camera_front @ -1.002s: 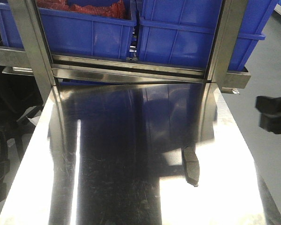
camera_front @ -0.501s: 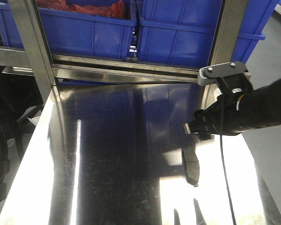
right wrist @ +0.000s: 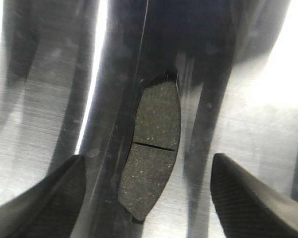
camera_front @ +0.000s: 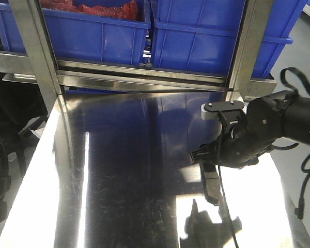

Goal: Move and align brake pads A on conveyor
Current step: 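Lower the open right gripper over the second brake pad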

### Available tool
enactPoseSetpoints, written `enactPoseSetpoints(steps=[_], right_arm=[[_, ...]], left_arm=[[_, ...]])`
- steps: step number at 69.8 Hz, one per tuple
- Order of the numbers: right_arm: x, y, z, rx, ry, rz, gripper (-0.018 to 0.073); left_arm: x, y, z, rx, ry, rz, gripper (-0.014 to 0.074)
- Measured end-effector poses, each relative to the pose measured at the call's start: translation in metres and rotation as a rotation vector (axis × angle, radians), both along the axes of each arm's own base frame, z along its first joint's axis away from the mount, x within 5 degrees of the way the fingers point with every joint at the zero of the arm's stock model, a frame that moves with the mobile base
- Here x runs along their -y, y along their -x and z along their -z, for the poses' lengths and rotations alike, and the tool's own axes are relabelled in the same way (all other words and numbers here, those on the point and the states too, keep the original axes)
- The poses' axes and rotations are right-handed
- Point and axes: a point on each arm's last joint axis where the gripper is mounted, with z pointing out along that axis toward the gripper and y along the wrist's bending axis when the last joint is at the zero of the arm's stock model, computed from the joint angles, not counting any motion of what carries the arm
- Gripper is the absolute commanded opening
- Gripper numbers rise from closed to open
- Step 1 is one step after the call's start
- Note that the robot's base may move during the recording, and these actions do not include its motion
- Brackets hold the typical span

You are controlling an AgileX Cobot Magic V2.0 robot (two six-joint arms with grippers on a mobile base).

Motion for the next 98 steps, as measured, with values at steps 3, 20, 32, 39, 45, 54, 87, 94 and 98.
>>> enactPoseSetpoints(steps=[3, 20, 32, 39, 45, 54, 87, 94, 98], right_arm=[[-0.001, -0.001, 0.004, -0.015, -0.001, 0.015, 0.0546], [-0.002, -0.005, 0.024, -0.079, -0.004, 0.096, 0.0547], [-0.007, -0.015, 0.023, -0.119, -0.003, 0.117, 0.0547], [-0.011, -0.024, 0.021, -0.148, 0.009, 0.116, 0.0547], [-0.014, -0.031, 0.019, -0.173, 0.020, 0.116, 0.0547], [-0.015, -0.035, 0.022, -0.216, 0.043, 0.130, 0.0547], [-0.014, -0.037, 0.043, -0.290, 0.086, 0.141, 0.0541], [-0.015, -0.038, 0.044, -0.282, 0.082, 0.142, 0.0524], [-0.015, -0.039, 0.046, -0.281, 0.082, 0.142, 0.0510]], left_arm=[[0.000, 0.000, 0.000, 0.000, 0.000, 0.000, -0.0008], [0.000, 0.000, 0.000, 0.000, 0.000, 0.000, -0.0008], [0.000, 0.000, 0.000, 0.000, 0.000, 0.000, -0.0008], [0.000, 0.000, 0.000, 0.000, 0.000, 0.000, -0.0008], [0.000, 0.000, 0.000, 0.000, 0.000, 0.000, -0.0008], [0.000, 0.000, 0.000, 0.000, 0.000, 0.000, -0.0008], [0.000, 0.000, 0.000, 0.000, 0.000, 0.000, -0.0008], [0.000, 0.000, 0.000, 0.000, 0.000, 0.000, -0.0008], [0.000, 0.000, 0.000, 0.000, 0.000, 0.000, -0.0008]])
